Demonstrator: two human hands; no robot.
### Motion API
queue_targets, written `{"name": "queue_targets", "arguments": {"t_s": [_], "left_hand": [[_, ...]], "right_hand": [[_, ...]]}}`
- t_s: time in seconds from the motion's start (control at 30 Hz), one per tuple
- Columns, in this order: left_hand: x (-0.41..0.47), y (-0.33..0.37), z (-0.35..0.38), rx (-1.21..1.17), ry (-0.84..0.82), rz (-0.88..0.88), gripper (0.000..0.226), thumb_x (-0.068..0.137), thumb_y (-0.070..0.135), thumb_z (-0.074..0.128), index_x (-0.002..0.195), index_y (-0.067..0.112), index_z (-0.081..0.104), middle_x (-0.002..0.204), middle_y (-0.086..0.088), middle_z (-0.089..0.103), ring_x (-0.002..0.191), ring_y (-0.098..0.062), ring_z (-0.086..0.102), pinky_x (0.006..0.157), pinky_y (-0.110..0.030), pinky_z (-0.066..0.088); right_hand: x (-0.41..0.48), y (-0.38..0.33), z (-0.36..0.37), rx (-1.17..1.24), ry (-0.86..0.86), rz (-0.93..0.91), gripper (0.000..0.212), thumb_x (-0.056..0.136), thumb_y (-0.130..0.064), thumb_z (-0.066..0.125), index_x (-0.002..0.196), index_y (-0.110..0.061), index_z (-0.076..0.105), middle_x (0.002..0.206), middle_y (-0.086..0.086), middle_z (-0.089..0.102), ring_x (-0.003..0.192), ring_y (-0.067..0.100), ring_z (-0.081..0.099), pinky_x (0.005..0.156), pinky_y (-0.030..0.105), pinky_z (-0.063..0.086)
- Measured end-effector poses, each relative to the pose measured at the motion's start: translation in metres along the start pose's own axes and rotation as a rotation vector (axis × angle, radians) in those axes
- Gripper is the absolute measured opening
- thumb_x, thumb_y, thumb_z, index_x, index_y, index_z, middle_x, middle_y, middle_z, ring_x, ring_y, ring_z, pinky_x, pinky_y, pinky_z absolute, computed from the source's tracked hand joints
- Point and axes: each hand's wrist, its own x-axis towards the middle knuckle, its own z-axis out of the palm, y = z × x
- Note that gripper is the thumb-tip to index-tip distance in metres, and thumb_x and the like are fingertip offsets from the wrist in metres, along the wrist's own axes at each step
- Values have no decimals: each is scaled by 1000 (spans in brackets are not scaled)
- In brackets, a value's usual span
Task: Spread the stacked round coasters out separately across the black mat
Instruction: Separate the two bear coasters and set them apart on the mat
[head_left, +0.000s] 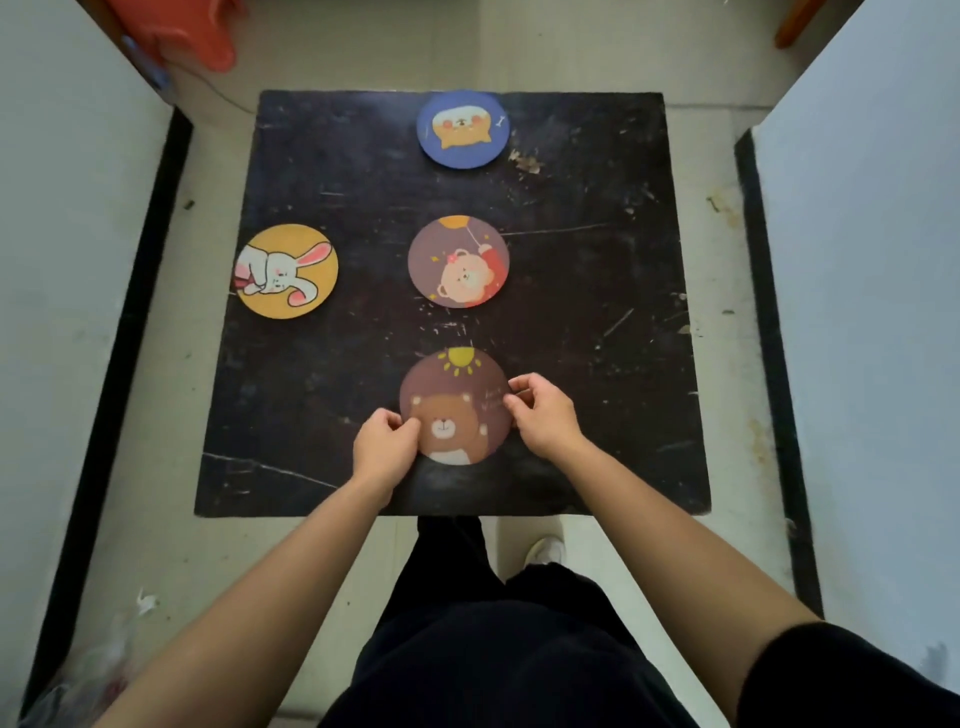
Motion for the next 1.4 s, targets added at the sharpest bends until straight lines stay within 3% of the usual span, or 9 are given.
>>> {"name": "queue_targets", "arguments": {"t_s": [0.17, 0.37, 0.53, 0.73, 0.93, 1.07, 1.17, 1.27, 1.4], "left_hand": [[-2, -35, 3, 274, -103, -56, 17, 85, 30, 59, 83, 13, 60, 84, -6, 65, 82, -24, 61, 71, -38, 49], [9, -42, 2, 470, -156, 4, 26, 99, 29, 47, 102, 10, 63, 98, -8, 66, 97, -28, 64, 90, -41, 54], [13, -41, 1, 661, -178, 64, 25, 101, 33, 39, 100, 15, 57, 101, -7, 66, 93, -25, 63, 86, -41, 54], [16, -41, -3, 845, -206, 138, 30, 101, 37, 38, 112, 18, 58, 105, -5, 68, 93, -23, 65, 86, -42, 57], [22, -32, -7, 1054, -245, 191, 38, 100, 42, 33, 116, 16, 56, 106, -5, 65, 97, -24, 64, 81, -39, 53], [32, 12, -22, 1072, -16, 383, 48, 99, 50, 34, 129, 16, 53, 131, -12, 59, 121, -30, 55, 98, -48, 47], [43, 71, -39, 973, 190, 597, 58, 100, 51, 32, 145, 16, 40, 156, -15, 36, 144, -33, 31, 112, -54, 31], [48, 141, -56, 830, 369, 837, 65, 100, 52, 29, 152, 14, 28, 163, -18, 19, 150, -36, 15, 117, -58, 18], [38, 227, -59, 718, 516, 960, 69, 99, 55, 20, 154, 13, 22, 164, -19, 14, 151, -38, 11, 117, -60, 13]], "right_hand": [[-15, 26, 23, -110, -65, 51, 22, 95, -28, 61, 116, -24, 64, 105, -2, 68, 93, 14, 60, 80, 29, 47], [-15, 34, 25, -194, -64, 163, 26, 95, -30, 62, 120, -26, 61, 112, -3, 68, 98, 14, 61, 81, 30, 50], [-17, 35, 27, -251, -52, 189, 24, 94, -32, 62, 117, -26, 63, 111, -2, 68, 100, 17, 63, 83, 32, 52], [-21, 37, 26, -313, -76, 189, 22, 91, -32, 65, 111, -24, 67, 105, -1, 70, 95, 16, 64, 82, 32, 54], [-20, 30, 18, -449, -95, 178, 23, 90, -37, 65, 111, -27, 63, 108, -1, 67, 91, 15, 60, 72, 31, 49], [-6, 4, -9, -576, 79, 26, 46, 96, -43, 53, 136, -21, 48, 133, 6, 53, 117, 25, 55, 89, 40, 49], [14, -34, -49, -629, 282, -157, 58, 98, -46, 46, 148, -17, 36, 154, 12, 36, 138, 30, 38, 107, 47, 39], [30, -82, -99, -688, 468, -323, 63, 99, -48, 41, 152, -19, 27, 162, 14, 20, 148, 31, 22, 116, 48, 26], [31, -127, -165, -733, 706, -446, 66, 99, -52, 38, 155, -22, 20, 164, 14, 12, 150, 34, 15, 119, 47, 16]]}}
